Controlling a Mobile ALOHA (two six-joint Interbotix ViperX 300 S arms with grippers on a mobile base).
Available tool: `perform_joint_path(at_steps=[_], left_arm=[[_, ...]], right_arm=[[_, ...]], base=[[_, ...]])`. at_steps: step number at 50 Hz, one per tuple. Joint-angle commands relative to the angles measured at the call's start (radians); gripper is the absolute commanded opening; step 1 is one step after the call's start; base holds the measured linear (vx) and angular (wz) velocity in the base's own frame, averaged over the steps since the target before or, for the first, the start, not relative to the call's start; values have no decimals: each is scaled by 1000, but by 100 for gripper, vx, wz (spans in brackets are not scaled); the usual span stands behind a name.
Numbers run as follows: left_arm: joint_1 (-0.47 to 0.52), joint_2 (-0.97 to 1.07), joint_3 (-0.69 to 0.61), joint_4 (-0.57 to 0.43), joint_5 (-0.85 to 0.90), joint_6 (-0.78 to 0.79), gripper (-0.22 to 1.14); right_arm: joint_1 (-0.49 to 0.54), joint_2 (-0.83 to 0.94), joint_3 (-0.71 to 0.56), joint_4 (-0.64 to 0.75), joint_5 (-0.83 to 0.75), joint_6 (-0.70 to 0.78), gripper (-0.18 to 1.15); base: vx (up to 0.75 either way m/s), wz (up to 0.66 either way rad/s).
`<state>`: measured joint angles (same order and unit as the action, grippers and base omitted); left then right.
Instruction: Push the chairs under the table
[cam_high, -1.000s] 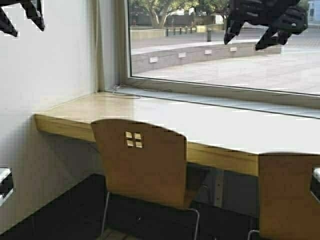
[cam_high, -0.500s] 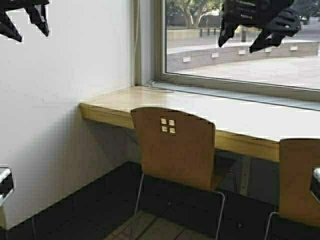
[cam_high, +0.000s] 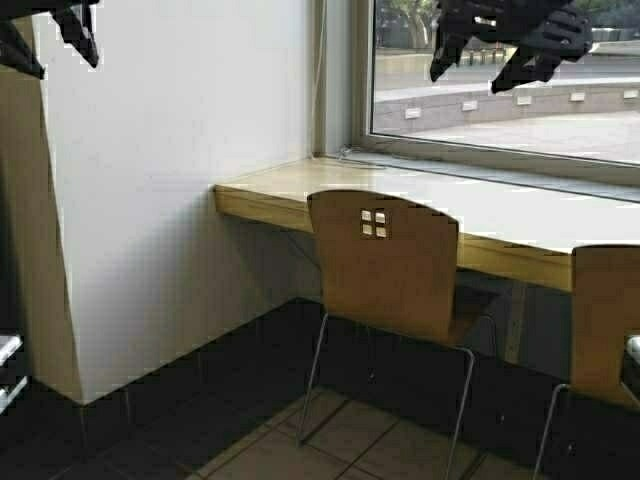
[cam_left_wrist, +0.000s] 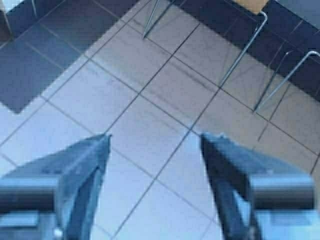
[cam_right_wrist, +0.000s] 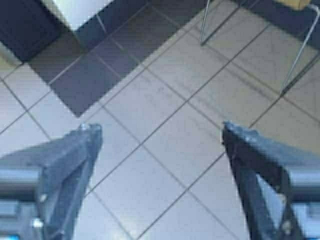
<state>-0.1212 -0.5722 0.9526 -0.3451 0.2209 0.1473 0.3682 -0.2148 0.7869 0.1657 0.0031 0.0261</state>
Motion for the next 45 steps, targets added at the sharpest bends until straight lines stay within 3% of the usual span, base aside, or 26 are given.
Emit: perform_joint_path(at_steps=[1,25,45], left_arm=[[0,20,-21,-2,-5,-5,89],[0,29,-18,0,-20,-5,89],[0,32,-9,-2,-23,-8,89]], right_arm=[[2,-3,-25,-2,-3,0,102],[0,23,-60,9,66,8,102],[0,55,-84,15,114,14,102]], base=[[-34,8],[-36,2],[-30,-28]])
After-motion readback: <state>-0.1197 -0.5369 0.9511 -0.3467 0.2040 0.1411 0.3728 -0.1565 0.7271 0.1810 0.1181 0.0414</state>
